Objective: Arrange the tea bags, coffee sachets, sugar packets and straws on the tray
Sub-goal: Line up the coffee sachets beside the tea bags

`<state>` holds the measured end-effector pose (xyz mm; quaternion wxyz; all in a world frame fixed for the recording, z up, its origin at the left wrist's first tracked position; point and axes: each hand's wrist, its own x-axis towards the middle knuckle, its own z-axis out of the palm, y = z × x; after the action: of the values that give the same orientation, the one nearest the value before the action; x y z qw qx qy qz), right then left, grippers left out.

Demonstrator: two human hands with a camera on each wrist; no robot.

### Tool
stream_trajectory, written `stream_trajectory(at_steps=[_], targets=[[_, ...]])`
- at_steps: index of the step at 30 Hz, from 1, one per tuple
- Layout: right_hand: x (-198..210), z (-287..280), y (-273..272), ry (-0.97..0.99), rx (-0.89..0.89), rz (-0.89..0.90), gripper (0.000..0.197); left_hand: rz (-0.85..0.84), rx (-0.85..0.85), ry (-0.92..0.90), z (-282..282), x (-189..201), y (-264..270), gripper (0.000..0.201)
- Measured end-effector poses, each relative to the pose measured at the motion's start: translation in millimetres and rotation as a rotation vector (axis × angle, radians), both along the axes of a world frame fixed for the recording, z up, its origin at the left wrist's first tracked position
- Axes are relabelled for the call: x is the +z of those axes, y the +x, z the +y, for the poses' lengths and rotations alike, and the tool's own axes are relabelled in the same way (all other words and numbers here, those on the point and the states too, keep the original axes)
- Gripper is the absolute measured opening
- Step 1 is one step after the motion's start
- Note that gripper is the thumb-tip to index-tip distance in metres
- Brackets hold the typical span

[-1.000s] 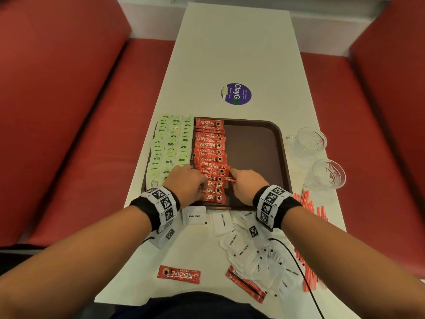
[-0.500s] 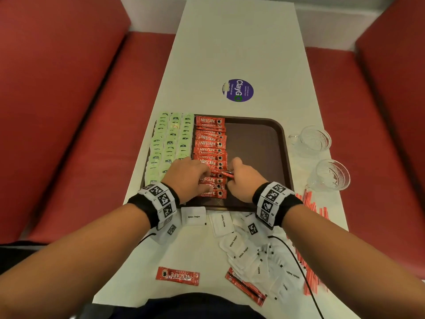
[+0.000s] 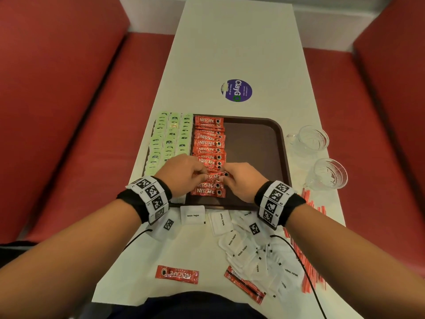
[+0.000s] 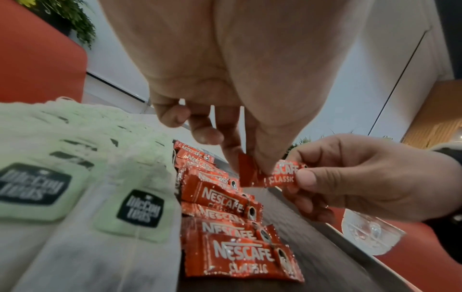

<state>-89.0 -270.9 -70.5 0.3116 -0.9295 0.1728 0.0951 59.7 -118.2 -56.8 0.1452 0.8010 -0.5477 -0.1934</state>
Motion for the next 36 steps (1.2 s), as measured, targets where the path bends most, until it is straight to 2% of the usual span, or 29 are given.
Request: stream_trajectory(at_steps=[5,10,13,17,21,28,32,36], targets=[[1.7,8.4,-6.6,-0.011,0.016,0.028,0.021,0.083,-0.021,0.046,1.0,-0.3,-5.5,0.014],[8.8,16.3,-20.2,-0.066,-0.036,0.1,0.037,0.01,0.009,0.213,5.7,-8.1,-3.9,0.013],[13.5,23.7,-36.9,-0.111,0.054,0.154,0.024,-0.064,-0.049,0.303,8.4,-12.3,-10.9,0.014],[16.4,39.0,-61.4,-0.108,0.19,0.253,0.024,-0.169,-0.03,0.284,6.2,-16.6,-19.2,0.016],[14.0,54.1,-84.6,-0.124,0.242,0.334,0.03,-0.288,0.009,0.278,3.9,-21.1,-22.1,0.023],[18.5,77.8,-110.4,-0.181,0.261,0.385,0.033,-0.29,-0.003,0.218,12.1,-9.7,-33.8,0.021],[20.8,94.8,-118.4,-0.274,0.322,0.456,0.034,-0.237,-0.139,0.166,32.4,8.1,-56.6,0.024],[20.2,111.6,-127.2,-0.423,0.389,0.54,0.045,-0.21,-0.403,0.292,71.9,7.4,-87.0,0.029]])
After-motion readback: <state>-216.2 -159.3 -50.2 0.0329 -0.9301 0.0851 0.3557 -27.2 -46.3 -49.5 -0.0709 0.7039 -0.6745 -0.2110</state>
